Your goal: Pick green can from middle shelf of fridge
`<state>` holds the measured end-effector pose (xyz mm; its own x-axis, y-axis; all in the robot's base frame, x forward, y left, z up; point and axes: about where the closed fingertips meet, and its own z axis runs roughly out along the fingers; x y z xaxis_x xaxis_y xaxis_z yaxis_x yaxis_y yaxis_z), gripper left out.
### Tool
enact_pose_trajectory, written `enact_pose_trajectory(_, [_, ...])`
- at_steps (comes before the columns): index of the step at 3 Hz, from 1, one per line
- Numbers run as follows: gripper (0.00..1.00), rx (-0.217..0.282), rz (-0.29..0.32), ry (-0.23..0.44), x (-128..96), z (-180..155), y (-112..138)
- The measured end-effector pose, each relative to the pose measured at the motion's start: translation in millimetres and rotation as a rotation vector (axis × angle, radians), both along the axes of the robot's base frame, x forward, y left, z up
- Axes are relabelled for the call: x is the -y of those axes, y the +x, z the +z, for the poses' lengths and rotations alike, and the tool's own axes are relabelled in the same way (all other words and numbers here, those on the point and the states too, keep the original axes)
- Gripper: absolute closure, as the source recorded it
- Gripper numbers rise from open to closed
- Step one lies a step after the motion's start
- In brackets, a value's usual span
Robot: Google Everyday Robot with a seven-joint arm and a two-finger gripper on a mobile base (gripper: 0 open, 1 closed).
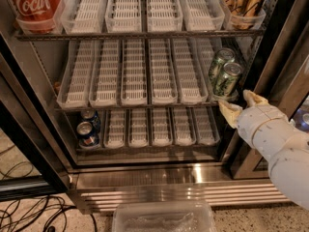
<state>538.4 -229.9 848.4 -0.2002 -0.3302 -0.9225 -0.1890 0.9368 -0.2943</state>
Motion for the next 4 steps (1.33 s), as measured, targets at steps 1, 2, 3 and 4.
enact_pose_trajectory(1, [0.44, 0.034, 0.002, 0.019, -9.4, 1.8, 4.2])
enact_pose_trajectory(2, [0.35, 0.034, 0.002, 0.019, -9.5, 1.8, 4.2])
enact_pose_trajectory(3, [0.31, 0.034, 0.002, 0.019, -9.5, 1.9, 4.3])
enact_pose_trajectory(4, [0.31, 0.046, 0.000, 0.024, -10.7, 4.9, 6.8])
